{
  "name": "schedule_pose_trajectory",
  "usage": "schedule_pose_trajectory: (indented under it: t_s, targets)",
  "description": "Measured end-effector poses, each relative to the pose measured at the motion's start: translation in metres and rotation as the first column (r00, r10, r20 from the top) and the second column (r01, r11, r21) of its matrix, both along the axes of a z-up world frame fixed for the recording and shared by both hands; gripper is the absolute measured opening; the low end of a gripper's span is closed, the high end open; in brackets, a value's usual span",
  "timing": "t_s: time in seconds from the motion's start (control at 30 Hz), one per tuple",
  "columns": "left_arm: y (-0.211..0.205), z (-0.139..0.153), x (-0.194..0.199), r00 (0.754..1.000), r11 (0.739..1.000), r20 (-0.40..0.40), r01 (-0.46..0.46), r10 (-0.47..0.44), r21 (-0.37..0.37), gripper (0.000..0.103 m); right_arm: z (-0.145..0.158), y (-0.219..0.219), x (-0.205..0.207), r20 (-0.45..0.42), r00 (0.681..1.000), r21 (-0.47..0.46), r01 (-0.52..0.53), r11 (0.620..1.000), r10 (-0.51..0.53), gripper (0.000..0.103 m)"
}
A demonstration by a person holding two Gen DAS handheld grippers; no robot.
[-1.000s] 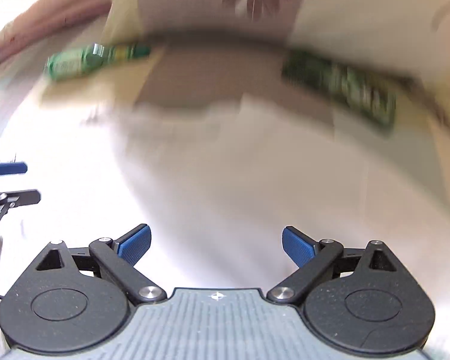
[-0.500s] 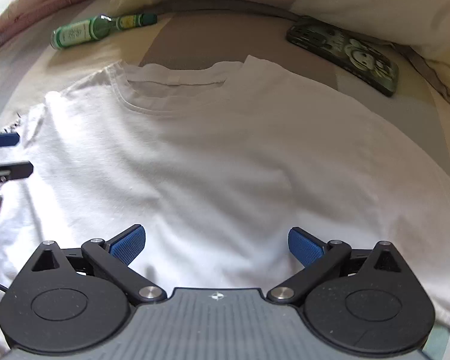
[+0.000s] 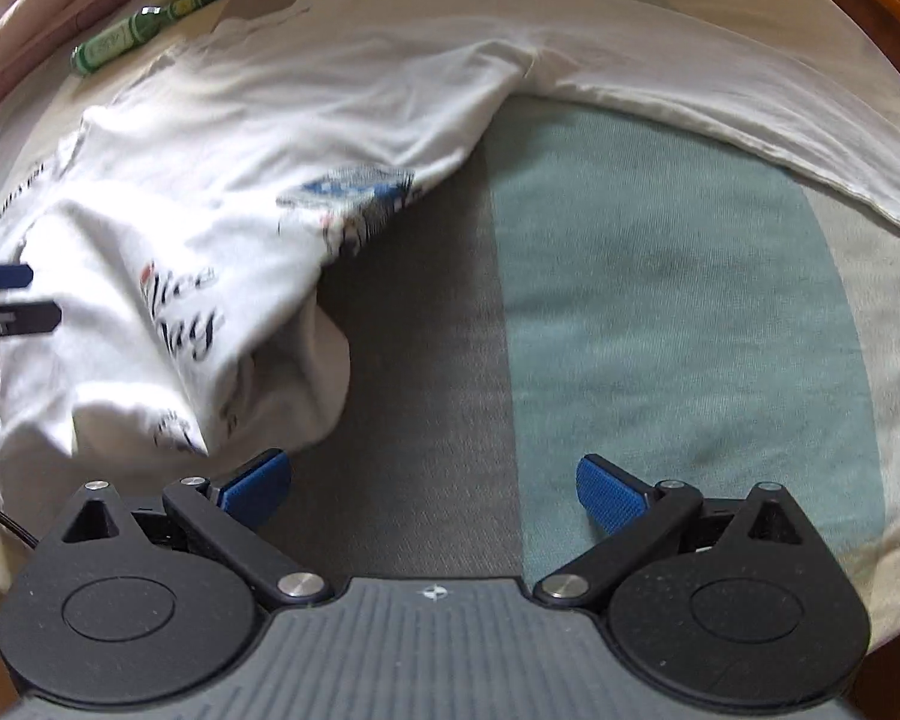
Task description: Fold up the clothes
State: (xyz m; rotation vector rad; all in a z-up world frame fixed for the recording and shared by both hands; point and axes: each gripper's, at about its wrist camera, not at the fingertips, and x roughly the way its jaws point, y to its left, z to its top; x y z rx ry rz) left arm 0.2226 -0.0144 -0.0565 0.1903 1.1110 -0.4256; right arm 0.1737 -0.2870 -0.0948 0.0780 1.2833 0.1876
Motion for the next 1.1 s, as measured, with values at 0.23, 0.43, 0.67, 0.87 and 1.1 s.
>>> schedule_pose_trajectory:
  t_s: [0.23, 0.43, 0.67, 0.87, 1.1]
  targets:
    - [-0.075, 0.018, -0.010, 0.988, 0.988, 0.033, 0.151, -0.152, 0.038, 0.075, 0.004, 0.000, -0.023, -0.017, 0.999, 0.040, 0.050, 0.998, -0.050, 0.103]
    - [-0.124, -0.001, -0.015, 0.960, 0.960, 0.052, 0.274, -0.277, 0.049, 0.079, 0.006, -0.018, -0.035, -0.031, 0.992, 0.097, 0.125, 0.987, -0.122, 0.103]
    - [-0.140, -0.023, -0.025, 0.946, 0.942, 0.093, 0.294, -0.311, 0.162, 0.079, 0.004, -0.036, -0.050, -0.054, 0.987, 0.075, 0.158, 0.985, -0.154, 0.103]
    - [-0.119, -0.005, -0.014, 0.957, 0.957, 0.116, 0.247, -0.265, 0.151, 0.081, 0.006, -0.039, -0.051, -0.055, 0.986, 0.070, 0.161, 0.984, -0.158, 0.103]
    - [-0.088, -0.001, 0.016, 0.962, 0.962, 0.148, 0.203, -0.230, 0.180, 0.088, 0.014, -0.031, -0.037, -0.030, 0.991, 0.133, 0.131, 0.983, -0.128, 0.103]
